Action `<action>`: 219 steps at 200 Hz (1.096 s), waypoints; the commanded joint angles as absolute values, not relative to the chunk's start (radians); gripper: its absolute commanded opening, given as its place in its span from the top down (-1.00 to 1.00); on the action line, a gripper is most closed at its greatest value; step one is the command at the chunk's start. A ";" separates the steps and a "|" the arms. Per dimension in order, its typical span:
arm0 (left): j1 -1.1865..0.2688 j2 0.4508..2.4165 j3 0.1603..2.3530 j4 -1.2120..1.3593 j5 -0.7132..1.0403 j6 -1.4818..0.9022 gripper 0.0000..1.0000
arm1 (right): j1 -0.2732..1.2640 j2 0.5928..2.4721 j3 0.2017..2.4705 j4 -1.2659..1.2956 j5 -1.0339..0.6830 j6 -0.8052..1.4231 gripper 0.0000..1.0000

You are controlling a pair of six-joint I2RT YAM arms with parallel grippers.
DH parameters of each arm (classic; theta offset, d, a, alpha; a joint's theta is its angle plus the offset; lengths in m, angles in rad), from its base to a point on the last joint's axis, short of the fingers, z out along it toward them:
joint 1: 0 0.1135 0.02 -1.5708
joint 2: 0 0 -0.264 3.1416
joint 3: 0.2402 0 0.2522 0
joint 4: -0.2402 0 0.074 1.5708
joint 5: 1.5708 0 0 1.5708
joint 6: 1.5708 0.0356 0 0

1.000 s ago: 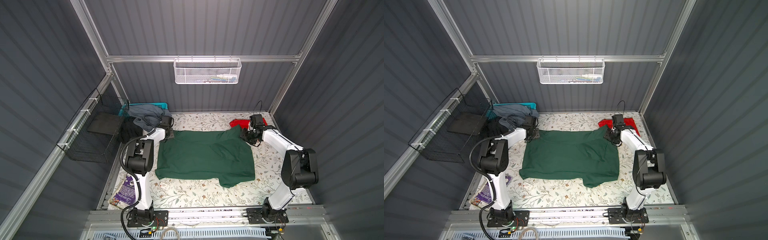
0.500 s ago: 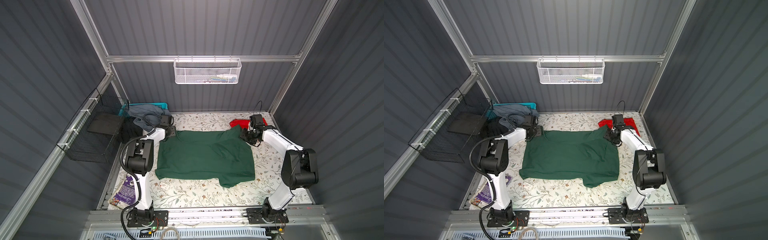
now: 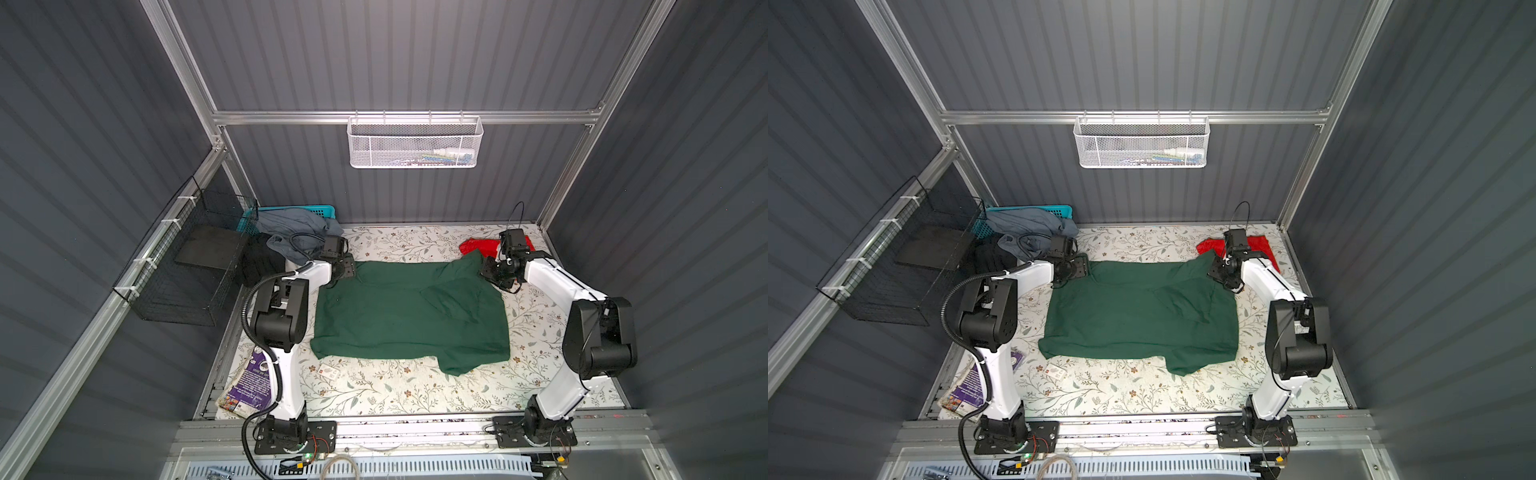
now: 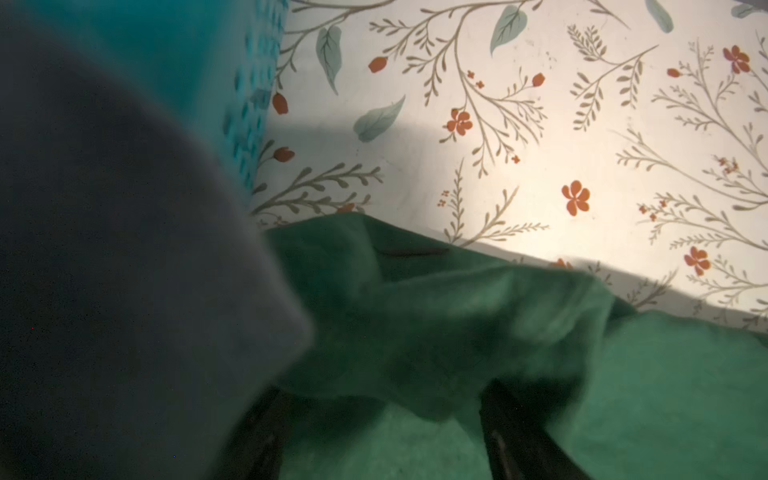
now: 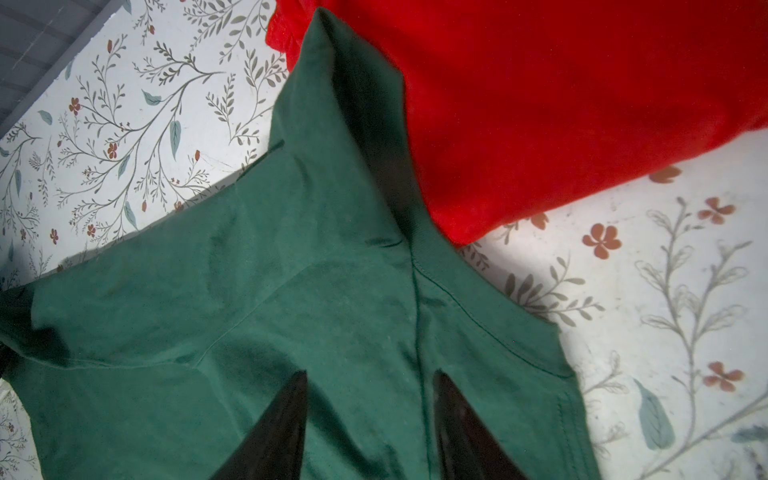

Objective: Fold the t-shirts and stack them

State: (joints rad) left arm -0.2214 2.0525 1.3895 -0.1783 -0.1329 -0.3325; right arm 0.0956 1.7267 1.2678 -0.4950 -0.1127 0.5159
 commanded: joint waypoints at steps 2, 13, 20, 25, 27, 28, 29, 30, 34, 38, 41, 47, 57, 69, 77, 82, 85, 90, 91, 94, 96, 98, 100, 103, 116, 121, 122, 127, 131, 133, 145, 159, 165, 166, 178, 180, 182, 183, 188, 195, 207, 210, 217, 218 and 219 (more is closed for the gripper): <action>-0.233 2.038 1.402 -0.192 -0.150 -0.327 -0.45 | 0.090 1.748 1.280 -0.510 -0.119 0.525 0.00; -0.233 2.058 1.448 -0.215 -0.172 -0.325 -0.44 | 0.090 1.749 1.281 -0.509 -0.123 0.527 0.00; -0.232 2.065 1.455 -0.218 -0.175 -0.324 -0.43 | 0.091 1.749 1.282 -0.508 -0.126 0.527 -0.01; -0.233 2.069 1.459 -0.219 -0.177 -0.325 -0.42 | 0.089 1.750 1.282 -0.508 -0.127 0.526 -0.01; -0.233 2.070 1.460 -0.219 -0.178 -0.325 -0.42 | 0.089 1.749 1.281 -0.508 -0.126 0.525 -0.01; -0.233 2.071 1.460 -0.218 -0.179 -0.326 -0.41 | 0.089 1.749 1.281 -0.509 -0.127 0.526 -0.01; -0.233 2.071 1.461 -0.218 -0.180 -0.326 -0.41 | 0.089 1.749 1.281 -0.509 -0.127 0.525 -0.01; -0.233 2.071 1.462 -0.218 -0.180 -0.327 -0.41 | 0.089 1.749 1.282 -0.510 -0.126 0.525 -0.01; -0.233 2.072 1.465 -0.216 -0.182 -0.328 -0.40 | 0.089 1.748 1.282 -0.510 -0.123 0.525 -0.01; -0.233 2.073 1.467 -0.216 -0.183 -0.333 -0.39 | 0.089 1.747 1.282 -0.509 -0.123 0.525 -0.01; -0.233 2.073 1.469 -0.216 -0.184 -0.335 -0.38 | 0.089 1.747 1.281 -0.511 -0.123 0.525 -0.01; -0.233 2.076 1.474 -0.214 -0.185 -0.341 -0.36 | 0.089 1.746 1.280 -0.510 -0.121 0.523 -0.01; -0.233 2.080 1.485 -0.217 -0.191 -0.350 -0.30 | 0.089 1.745 1.279 -0.510 -0.120 0.522 0.00; -0.232 2.090 1.499 -0.218 -0.188 -0.351 -0.24 | 0.090 1.746 1.280 -0.509 -0.122 0.523 0.00; -0.233 2.097 1.510 -0.222 -0.185 -0.347 -0.23 | 0.089 1.749 1.281 -0.509 -0.122 0.523 0.00; -0.232 2.103 1.517 -0.227 -0.183 -0.347 -0.21 | 0.090 1.748 1.282 -0.510 -0.122 0.522 -0.01; -0.233 2.106 1.522 -0.231 -0.181 -0.346 -0.19 | 0.089 1.750 1.282 -0.510 -0.123 0.523 -0.01; -0.232 2.112 1.527 -0.237 -0.181 -0.345 -0.16 | 0.089 1.751 1.283 -0.510 -0.123 0.523 -0.01; -0.232 2.112 1.527 -0.237 -0.181 -0.345 -0.16 | 0.089 1.751 1.283 -0.510 -0.123 0.523 0.00; -0.232 2.114 1.529 -0.239 -0.181 -0.345 -0.15 | 0.089 1.751 1.283 -0.510 -0.121 0.523 0.00; -0.233 2.115 1.530 -0.240 -0.181 -0.344 -0.14 | 0.089 1.752 1.283 -0.511 -0.122 0.523 0.00; -0.233 2.115 1.531 -0.241 -0.181 -0.345 -0.14 | 0.089 1.752 1.283 -0.511 -0.122 0.523 0.00; -0.233 2.116 1.531 -0.242 -0.181 -0.345 -0.14 | 0.089 1.752 1.283 -0.510 -0.122 0.522 0.00; -0.232 2.117 1.531 -0.244 -0.181 -0.345 -0.14 | 0.090 1.751 1.283 -0.511 -0.122 0.523 0.00; -0.233 2.119 1.527 -0.245 -0.182 -0.341 -0.13 | 0.089 1.752 1.284 -0.512 -0.120 0.521 0.00; -0.233 2.117 1.525 -0.245 -0.183 -0.339 -0.11 | 0.089 1.752 1.286 -0.512 -0.118 0.521 -0.01; -0.232 2.117 1.525 -0.245 -0.184 -0.339 -0.10 | 0.089 1.752 1.286 -0.512 -0.118 0.521 -0.01; -0.232 2.116 1.525 -0.247 -0.186 -0.338 -0.08 | 0.090 1.753 1.286 -0.514 -0.117 0.520 0.00; -0.232 2.115 1.522 -0.246 -0.186 -0.337 -0.07 | 0.089 1.753 1.287 -0.514 -0.117 0.521 0.00; -0.232 2.115 1.521 -0.246 -0.186 -0.337 -0.06 | 0.089 1.754 1.287 -0.514 -0.118 0.520 -0.01; -0.233 2.114 1.521 -0.245 -0.187 -0.334 0.06 | 0.089 1.759 1.295 -0.520 -0.121 0.520 0.00; -0.233 2.115 1.525 -0.251 -0.188 -0.329 0.25 | 0.089 1.762 1.301 -0.525 -0.123 0.519 -0.01; -0.232 2.115 1.529 -0.255 -0.190 -0.327 0.32 | 0.089 1.762 1.300 -0.524 -0.122 0.520 0.00; -0.232 2.115 1.529 -0.256 -0.190 -0.326 0.33 | 0.089 1.763 1.301 -0.524 -0.123 0.520 0.00; -0.232 2.118 1.539 -0.269 -0.204 -0.322 0.45 | 0.089 1.761 1.299 -0.525 -0.118 0.520 0.00; -0.233 2.117 1.540 -0.271 -0.207 -0.321 0.48 | 0.089 1.761 1.300 -0.524 -0.117 0.519 -0.01; -0.232 2.117 1.541 -0.274 -0.210 -0.321 0.50 | 0.089 1.761 1.299 -0.524 -0.117 0.520 -0.01; -0.232 2.117 1.541 -0.276 -0.211 -0.321 0.51 | 0.089 1.761 1.298 -0.524 -0.117 0.520 0.00; -0.232 2.118 1.544 -0.282 -0.216 -0.317 0.58 | 0.089 1.760 1.298 -0.525 -0.116 0.520 -0.01; -0.232 2.118 1.548 -0.286 -0.224 -0.312 0.64 | 0.089 1.759 1.298 -0.526 -0.113 0.519 0.00; -0.232 2.119 1.549 -0.294 -0.239 -0.302 0.66 | 0.089 1.759 1.295 -0.525 -0.112 0.520 -0.01; -0.232 2.119 1.548 -0.293 -0.239 -0.298 0.68 | 0.089 1.759 1.295 -0.524 -0.113 0.519 0.00; -0.230 2.118 1.549 -0.298 -0.246 -0.293 0.72 | 0.089 1.760 1.295 -0.523 -0.112 0.520 -0.01; -0.230 2.117 1.549 -0.299 -0.246 -0.292 0.73 | 0.089 1.761 1.296 -0.524 -0.112 0.519 -0.01; -0.230 2.117 1.549 -0.300 -0.247 -0.291 0.74 | 0.089 1.759 1.296 -0.524 -0.112 0.519 -0.01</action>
State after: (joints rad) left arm -0.2287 2.1082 1.5196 -0.2562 -0.2085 -0.3218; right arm 0.0921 1.7443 1.2736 -0.5018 -0.1165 0.5186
